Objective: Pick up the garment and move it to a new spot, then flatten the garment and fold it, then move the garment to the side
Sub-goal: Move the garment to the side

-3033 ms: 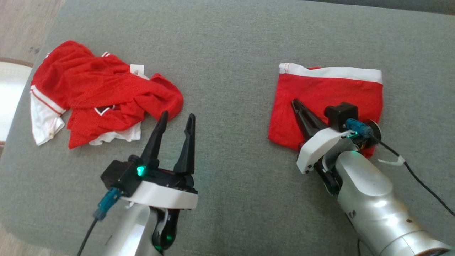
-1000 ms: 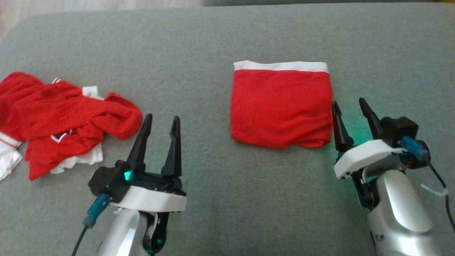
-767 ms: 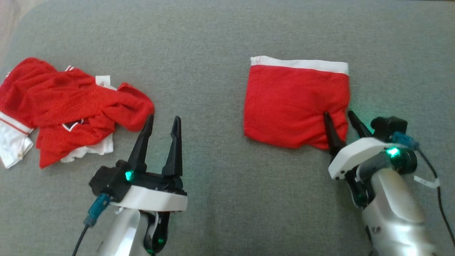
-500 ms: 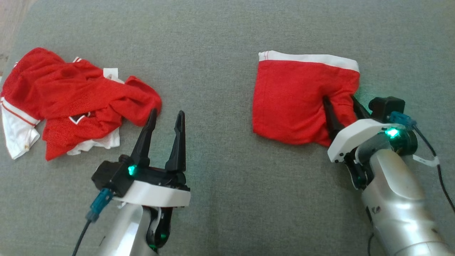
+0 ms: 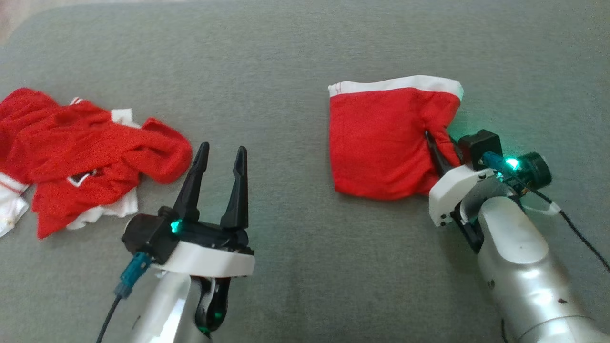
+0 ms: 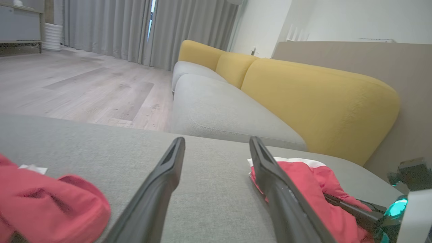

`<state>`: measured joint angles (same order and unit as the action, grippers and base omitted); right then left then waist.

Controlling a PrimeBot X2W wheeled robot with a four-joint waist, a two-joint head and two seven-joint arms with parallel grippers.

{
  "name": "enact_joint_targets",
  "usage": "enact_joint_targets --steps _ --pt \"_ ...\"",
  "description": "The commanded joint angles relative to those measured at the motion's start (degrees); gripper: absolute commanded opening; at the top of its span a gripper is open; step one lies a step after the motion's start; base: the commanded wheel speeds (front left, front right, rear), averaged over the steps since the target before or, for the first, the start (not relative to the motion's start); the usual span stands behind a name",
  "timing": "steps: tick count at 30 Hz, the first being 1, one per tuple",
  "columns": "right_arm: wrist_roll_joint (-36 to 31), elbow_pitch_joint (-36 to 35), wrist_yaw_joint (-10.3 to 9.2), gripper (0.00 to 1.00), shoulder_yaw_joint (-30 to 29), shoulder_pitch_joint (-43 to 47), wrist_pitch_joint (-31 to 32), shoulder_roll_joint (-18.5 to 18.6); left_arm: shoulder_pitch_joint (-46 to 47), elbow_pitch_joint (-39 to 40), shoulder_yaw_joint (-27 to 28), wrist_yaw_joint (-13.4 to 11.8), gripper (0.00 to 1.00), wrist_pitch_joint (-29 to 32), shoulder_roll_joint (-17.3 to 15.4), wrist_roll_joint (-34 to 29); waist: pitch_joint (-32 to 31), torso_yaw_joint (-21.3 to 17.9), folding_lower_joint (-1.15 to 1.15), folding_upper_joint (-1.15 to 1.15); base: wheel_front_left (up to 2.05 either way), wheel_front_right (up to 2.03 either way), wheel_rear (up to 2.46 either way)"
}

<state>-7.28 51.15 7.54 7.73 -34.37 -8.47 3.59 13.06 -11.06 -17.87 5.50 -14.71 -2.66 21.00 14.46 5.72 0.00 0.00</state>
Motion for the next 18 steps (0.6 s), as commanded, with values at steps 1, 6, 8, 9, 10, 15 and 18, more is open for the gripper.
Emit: enact_joint_targets --steps 1,6,8,9,10,15,18 --pt "-1.1 -2.1 -0.05 0.00 0.6 -0.7 -0.1 -0.2 1.8 1.9 1.7 0.0 1.00 -0.3 -0.2 -0.6 -0.1 -1.3 0.00 0.00 0.00 0.00 0.00" --pt "-5.4 -4.3 -0.05 0.00 0.7 -1.3 1.6 3.2 3.1 2.3 0.9 0.4 1.00 -0.3 -0.2 -1.7 0.4 -4.6 0.00 0.00 0.00 0.00 0.00" --pt "-5.7 -5.0 -0.05 0.00 0.9 -1.9 2.4 5.5 3.9 2.5 0.3 0.5 1.00 -0.3 -0.2 -1.9 0.9 -5.8 0.00 0.00 0.00 0.00 0.00" --pt "-5.6 -5.3 -0.05 0.00 1.2 -2.1 2.8 6.8 4.3 2.6 -0.1 0.6 1.00 -0.3 -0.2 -2.0 1.3 -6.4 0.00 0.00 0.00 0.00 0.00" --pt "-5.6 -5.6 -0.05 0.00 1.6 -2.4 3.2 8.3 4.8 2.7 -0.6 0.7 1.00 -0.3 -0.2 -2.0 1.7 -6.8 0.00 0.00 0.00 0.00 0.00" --pt "-4.9 -6.4 -0.05 0.00 3.3 -3.6 4.8 16.5 7.1 3.2 -3.2 1.0 1.00 -0.3 -0.2 -1.8 3.7 -7.7 0.00 0.00 0.00 0.00 0.00" --pt "-4.3 -6.4 -0.05 0.00 3.6 -4.2 5.4 21.7 8.3 3.6 -4.2 1.0 1.00 -0.3 -0.2 -1.6 5.2 -7.4 0.00 0.00 0.00 0.00 0.00"
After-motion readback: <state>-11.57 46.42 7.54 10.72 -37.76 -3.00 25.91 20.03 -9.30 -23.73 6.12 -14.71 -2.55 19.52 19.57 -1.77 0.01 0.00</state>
